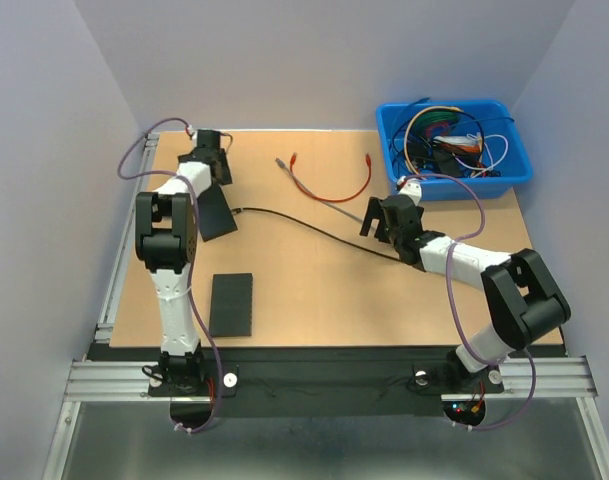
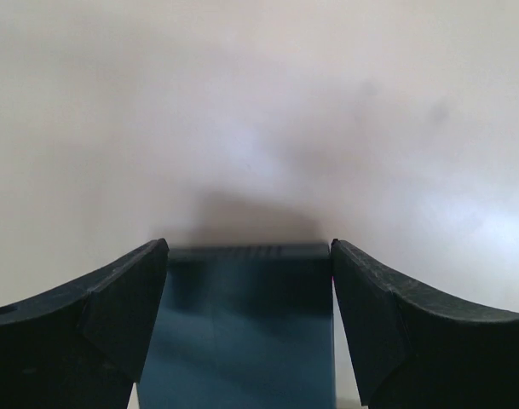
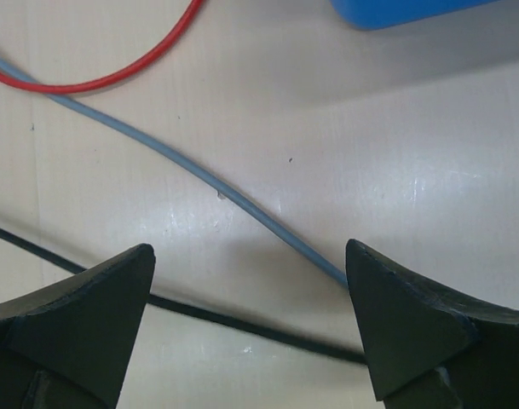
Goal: Insert the plug into the switch port
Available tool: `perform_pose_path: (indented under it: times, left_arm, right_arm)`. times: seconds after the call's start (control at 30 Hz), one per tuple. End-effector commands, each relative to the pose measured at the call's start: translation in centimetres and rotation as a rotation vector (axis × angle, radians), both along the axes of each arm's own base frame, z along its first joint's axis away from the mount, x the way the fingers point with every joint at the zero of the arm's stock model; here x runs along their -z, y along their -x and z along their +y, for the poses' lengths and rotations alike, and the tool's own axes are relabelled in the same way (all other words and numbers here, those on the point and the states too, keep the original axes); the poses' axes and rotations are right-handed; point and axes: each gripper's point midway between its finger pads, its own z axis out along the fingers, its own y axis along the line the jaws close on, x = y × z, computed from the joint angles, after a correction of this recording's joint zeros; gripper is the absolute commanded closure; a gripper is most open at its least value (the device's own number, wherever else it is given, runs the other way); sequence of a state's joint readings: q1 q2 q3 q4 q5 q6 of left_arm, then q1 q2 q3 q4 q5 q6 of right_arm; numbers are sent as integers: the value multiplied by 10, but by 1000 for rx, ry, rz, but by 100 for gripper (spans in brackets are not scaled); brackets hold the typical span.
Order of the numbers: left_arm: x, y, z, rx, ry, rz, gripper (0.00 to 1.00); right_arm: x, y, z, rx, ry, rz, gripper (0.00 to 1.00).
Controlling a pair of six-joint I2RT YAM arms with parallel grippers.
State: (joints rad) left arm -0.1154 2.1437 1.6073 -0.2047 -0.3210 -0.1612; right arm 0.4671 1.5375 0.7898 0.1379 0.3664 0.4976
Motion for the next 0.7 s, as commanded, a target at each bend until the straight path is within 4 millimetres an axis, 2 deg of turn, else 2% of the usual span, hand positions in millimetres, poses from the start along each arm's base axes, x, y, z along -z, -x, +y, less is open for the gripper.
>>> perform_pose_path:
  times: [0.0, 0.03, 0.1, 0.13, 0.17, 0.2, 0.27, 0.3, 0.37, 0.4, 0.47, 0.5, 0.57, 0.6, 0.67]
  left_arm:
    - [-44, -32, 31, -105, -34, -81, 12]
    - [-67, -36, 32, -122, -33, -120, 12]
    - [-93, -32, 21, -136, 1, -189, 12]
    - [-115, -22, 12, -109, 28, -249, 12]
    - [-125, -16, 5, -90, 28, -276, 12]
    - [-142, -1, -12, -57, 35, -311, 12]
    - [-155, 17, -23, -43, 22, -328, 12]
    - [-161, 33, -28, -33, 27, -334, 12]
    - [-159, 53, -47, -6, 48, -328, 12]
    - [-152, 69, -50, -13, 82, -323, 11]
    - [-141, 85, -63, 12, 122, -304, 12]
    - [-129, 99, -66, 12, 151, -288, 11]
    - [-117, 114, -76, 35, 173, -268, 11]
    - [-106, 126, -74, 34, 174, -246, 11]
    - [-96, 136, -73, 24, 192, -228, 11]
  right_arm:
    - [-15, -12, 17, -31, -62, -43, 3]
    - [-15, -11, 19, -36, -64, -42, 3]
    - [-15, -10, 17, -34, -63, -44, 3]
    - [-16, -11, 17, -32, -63, -49, 3]
    - [-14, -10, 17, -30, -57, -45, 3]
    - [-14, -10, 17, -31, -56, -45, 3]
    - [-14, -11, 17, -32, -57, -44, 3]
    - [-14, -11, 18, -37, -61, -44, 3]
    - [-16, -11, 18, -39, -62, -46, 3]
    - [-16, -11, 18, -37, -60, -47, 3]
    - [-17, -11, 18, -39, -61, -49, 3]
    - [-18, -10, 17, -38, -62, -52, 3]
    - [-21, -11, 20, -49, -66, -59, 4]
    - [-24, -10, 24, -73, -83, -60, 4]
    - [-36, -9, 37, -140, -118, -72, 4]
